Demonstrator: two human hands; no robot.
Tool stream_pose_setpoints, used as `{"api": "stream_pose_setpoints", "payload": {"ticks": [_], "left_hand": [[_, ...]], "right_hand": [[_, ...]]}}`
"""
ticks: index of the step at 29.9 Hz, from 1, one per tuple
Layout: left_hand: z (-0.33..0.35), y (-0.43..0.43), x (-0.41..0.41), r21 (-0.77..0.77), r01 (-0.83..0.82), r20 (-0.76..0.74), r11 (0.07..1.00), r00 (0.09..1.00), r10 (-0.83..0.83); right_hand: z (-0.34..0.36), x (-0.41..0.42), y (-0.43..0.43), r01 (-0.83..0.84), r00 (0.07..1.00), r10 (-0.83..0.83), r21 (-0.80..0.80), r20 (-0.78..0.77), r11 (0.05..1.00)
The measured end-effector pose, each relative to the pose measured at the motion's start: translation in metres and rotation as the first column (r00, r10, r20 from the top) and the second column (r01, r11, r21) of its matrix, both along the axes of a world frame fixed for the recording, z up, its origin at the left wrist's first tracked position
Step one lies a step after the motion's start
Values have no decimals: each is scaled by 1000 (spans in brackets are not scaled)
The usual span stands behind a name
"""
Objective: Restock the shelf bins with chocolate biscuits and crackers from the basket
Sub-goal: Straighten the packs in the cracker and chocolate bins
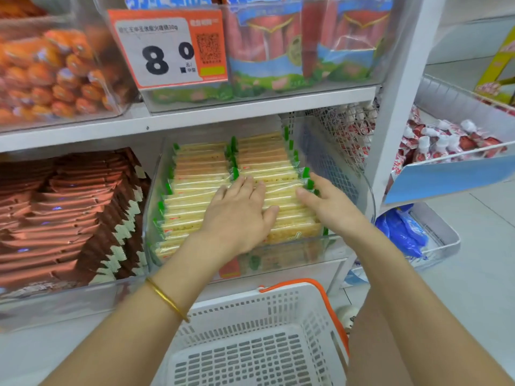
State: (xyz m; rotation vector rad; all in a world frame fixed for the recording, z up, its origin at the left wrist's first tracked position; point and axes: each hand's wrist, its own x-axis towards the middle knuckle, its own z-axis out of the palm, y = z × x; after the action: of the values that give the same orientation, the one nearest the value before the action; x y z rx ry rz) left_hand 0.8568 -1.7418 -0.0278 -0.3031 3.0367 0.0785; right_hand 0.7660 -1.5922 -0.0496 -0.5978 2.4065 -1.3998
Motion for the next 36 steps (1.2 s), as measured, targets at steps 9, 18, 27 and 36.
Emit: {"api": "stream_pose_setpoints", "payload": {"ticks": [9, 18, 27, 36], "left_hand": [[-2, -1, -17, -12, 20, 48, 1000, 999, -19], [4, -41, -35, 81, -139, 8, 987, 990, 139], [3, -78, -50, 91, -204, -54, 975, 976, 209], [-10, -101, -57, 35, -208, -26, 978, 978, 209]], "right_hand": [[2, -22, -21, 84, 995, -87, 57, 58, 995], [16, -41, -31, 76, 996, -83, 150, 45, 986], [23, -59, -42, 59, 998, -55, 207, -23, 977], [25, -77, -73, 14, 1000, -16, 298, 4, 955]]}}
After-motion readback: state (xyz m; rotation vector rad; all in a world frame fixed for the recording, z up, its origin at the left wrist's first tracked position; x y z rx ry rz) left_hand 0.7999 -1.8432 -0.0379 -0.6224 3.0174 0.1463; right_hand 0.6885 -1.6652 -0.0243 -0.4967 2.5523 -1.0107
